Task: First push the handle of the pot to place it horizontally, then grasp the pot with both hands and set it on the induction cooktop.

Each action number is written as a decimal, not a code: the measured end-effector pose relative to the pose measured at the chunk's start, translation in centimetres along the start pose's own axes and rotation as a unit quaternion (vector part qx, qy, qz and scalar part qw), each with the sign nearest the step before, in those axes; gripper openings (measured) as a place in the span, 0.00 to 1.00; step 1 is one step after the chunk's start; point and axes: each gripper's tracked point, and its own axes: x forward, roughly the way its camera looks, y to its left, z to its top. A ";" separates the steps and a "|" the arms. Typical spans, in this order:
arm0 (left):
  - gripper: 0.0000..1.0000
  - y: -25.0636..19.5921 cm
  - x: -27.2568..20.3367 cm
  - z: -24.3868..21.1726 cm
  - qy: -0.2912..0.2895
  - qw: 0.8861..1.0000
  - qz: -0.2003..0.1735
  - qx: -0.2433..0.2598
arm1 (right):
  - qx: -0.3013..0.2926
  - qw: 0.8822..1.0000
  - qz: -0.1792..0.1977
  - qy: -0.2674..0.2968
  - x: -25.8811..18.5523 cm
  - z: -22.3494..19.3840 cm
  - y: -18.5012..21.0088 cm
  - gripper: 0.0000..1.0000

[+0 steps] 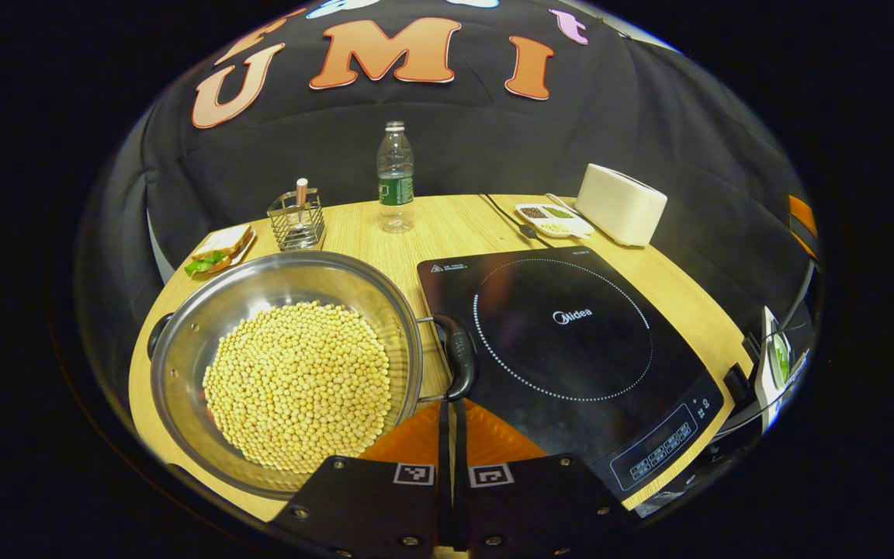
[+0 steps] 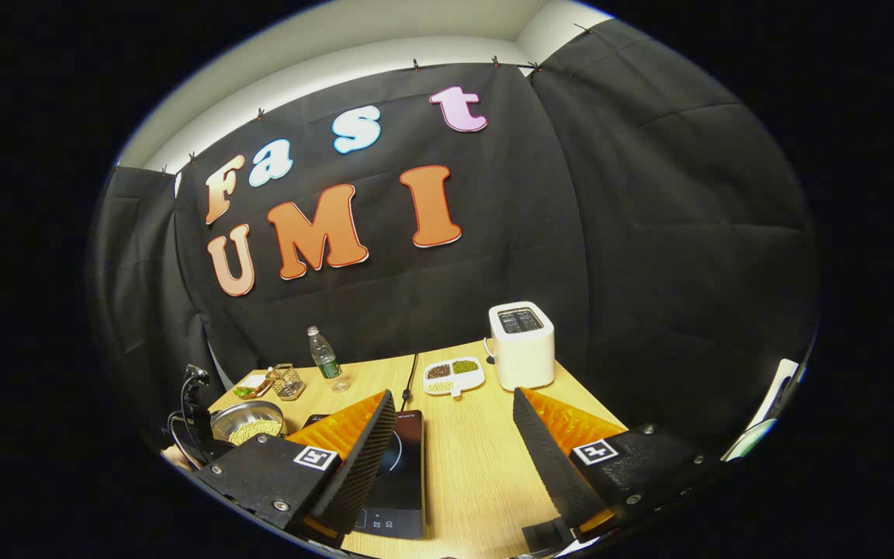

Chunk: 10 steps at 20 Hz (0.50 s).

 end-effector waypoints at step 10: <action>0.02 -0.7 -0.3 1.4 -0.022 0.999 -0.029 0.018 | 0.001 1.000 -0.002 0.015 -0.7 -0.1 2.8 0.95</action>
